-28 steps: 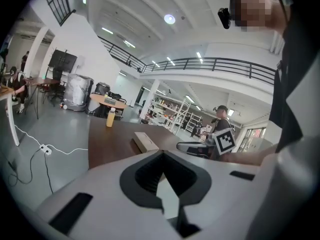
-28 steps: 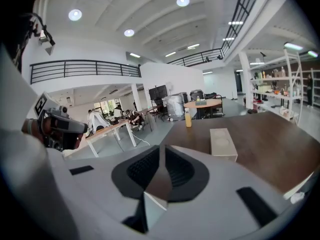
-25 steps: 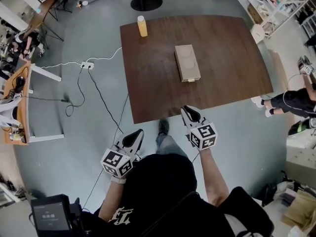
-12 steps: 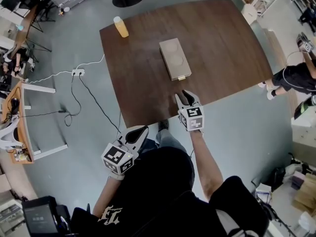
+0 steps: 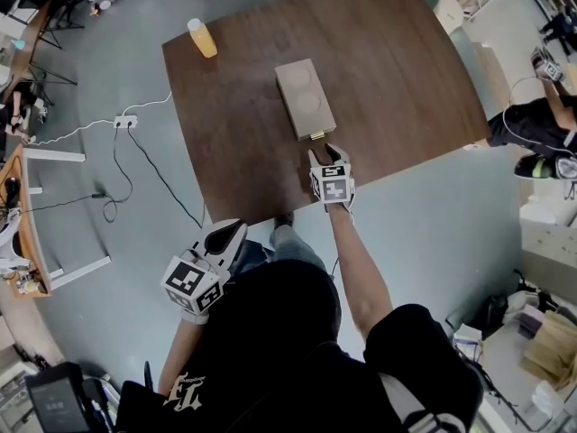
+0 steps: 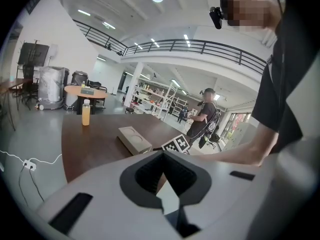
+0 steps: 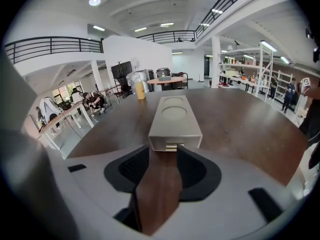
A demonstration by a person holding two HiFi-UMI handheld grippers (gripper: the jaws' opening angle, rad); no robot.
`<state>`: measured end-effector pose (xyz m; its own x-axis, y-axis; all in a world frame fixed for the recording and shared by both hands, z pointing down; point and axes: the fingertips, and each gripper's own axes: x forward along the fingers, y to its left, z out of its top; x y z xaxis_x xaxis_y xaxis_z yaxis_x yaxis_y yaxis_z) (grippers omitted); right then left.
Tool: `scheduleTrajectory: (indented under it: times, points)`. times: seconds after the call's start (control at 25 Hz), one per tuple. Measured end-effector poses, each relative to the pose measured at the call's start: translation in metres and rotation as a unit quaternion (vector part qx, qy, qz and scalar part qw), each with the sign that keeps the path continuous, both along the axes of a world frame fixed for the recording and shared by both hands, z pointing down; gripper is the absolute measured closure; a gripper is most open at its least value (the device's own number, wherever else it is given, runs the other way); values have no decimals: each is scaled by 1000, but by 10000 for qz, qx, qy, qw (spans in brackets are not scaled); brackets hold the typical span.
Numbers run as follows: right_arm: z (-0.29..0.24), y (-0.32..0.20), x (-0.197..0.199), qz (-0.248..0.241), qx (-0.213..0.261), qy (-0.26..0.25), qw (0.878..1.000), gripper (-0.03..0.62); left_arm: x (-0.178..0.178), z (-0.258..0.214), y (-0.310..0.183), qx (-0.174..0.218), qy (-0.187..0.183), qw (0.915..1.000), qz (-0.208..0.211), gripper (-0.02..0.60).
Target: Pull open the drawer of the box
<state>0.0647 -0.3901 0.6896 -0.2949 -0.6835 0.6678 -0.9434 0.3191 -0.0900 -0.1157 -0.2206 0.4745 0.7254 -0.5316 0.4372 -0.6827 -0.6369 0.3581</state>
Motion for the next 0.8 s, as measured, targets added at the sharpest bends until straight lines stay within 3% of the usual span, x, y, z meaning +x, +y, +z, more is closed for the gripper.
scheduleTrajectory:
  times: [0.16,0.32,0.8]
  points:
    - [19,-14,5,33,-138,48,9999,449,2,3,-3,-33,-44,10000,-26,577]
    - [40,-29,6,38,-278,145,9995,405,6,6,-1,-74,-108,9999,-3,577]
    - [62,-49,9,232,-428,405,9980,405,3,11,-8,-101,-139,9997,-201,577]
